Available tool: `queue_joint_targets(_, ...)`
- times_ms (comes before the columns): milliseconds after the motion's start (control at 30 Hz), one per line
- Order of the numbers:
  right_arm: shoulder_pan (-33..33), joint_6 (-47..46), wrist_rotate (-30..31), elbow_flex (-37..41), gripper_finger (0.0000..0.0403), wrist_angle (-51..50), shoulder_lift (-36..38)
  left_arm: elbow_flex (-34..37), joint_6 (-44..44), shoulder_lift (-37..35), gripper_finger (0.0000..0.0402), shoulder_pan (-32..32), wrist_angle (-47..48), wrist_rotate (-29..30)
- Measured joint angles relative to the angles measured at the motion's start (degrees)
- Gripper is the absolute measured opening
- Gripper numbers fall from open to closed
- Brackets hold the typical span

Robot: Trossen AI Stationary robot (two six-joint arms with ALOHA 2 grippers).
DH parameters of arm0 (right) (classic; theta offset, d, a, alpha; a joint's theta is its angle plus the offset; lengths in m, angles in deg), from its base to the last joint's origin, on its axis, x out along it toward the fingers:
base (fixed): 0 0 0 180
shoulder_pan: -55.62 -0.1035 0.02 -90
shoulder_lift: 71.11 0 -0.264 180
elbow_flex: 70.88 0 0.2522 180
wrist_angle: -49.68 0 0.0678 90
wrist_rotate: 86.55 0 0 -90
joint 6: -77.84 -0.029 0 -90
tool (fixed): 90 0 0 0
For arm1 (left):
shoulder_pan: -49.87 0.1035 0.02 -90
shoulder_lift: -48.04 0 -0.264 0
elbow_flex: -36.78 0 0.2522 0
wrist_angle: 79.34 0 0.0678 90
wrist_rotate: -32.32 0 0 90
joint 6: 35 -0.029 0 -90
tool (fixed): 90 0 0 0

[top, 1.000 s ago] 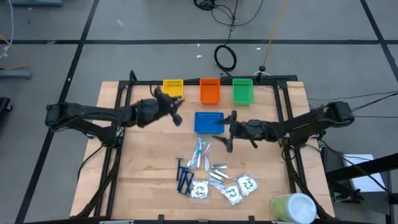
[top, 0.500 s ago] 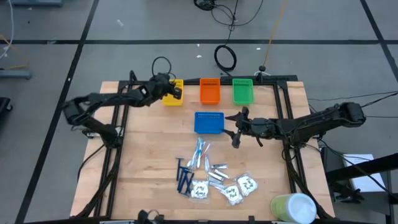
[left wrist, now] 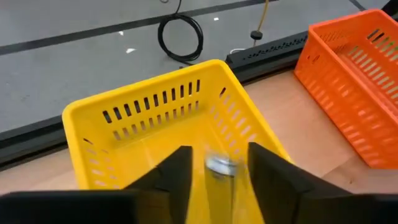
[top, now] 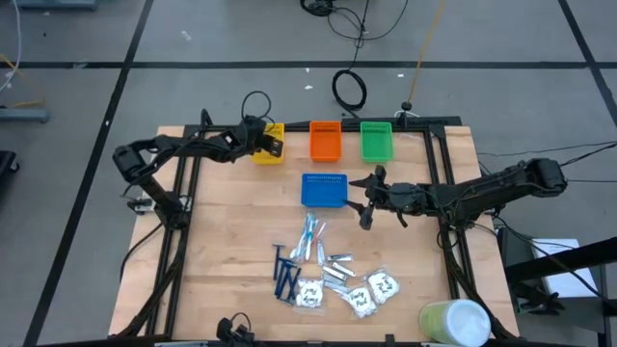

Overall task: Pick & Place Travel size toiletries
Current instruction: Put the silver nail cutter into the yellow basket

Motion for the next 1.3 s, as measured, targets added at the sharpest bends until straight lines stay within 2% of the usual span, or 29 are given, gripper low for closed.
queue_joint_targets(200, -0.34, -0.01, -0.04, 0.0, 0.0257, 0.02, 0.0, 0.0, -9.45, -1.37, 0.024, -0.14, 0.53, -0.07)
queue_joint_targets(400, -2.34, 1.84, -0.22, 0.0, 0.0256, -0.3, 0.0, 0.0, -13.67, -8.87, 0.0274, -3.12, 1.93, -0.01)
queue_joint_targets(633, -9.34, -2.78, -0.28, -0.02, 0.0256, -7.64, -1.0, 0.0, -17.71, -21.54, 0.0274, -13.33, 2.09, -2.18)
queue_joint_targets(767, -14.5, -7.37, -0.32, -0.72, 0.0256, -8.21, -5.24, 0.0, -20.08, -26.01, 0.0264, -20.58, 2.08, -2.49)
queue_joint_targets(1067, -19.7, -10.66, -6.88, -5.99, 0.0256, -8.41, -23.55, -0.02, -19.72, -26.91, 0.0252, -29.87, 0.49, -2.49)
queue_joint_targets(1300, -19.58, -11.96, -10.88, -6.73, 0.0256, -1.41, -29.75, -0.02, -17.54, -26.62, 0.0259, -34.26, 0.71, -2.46)
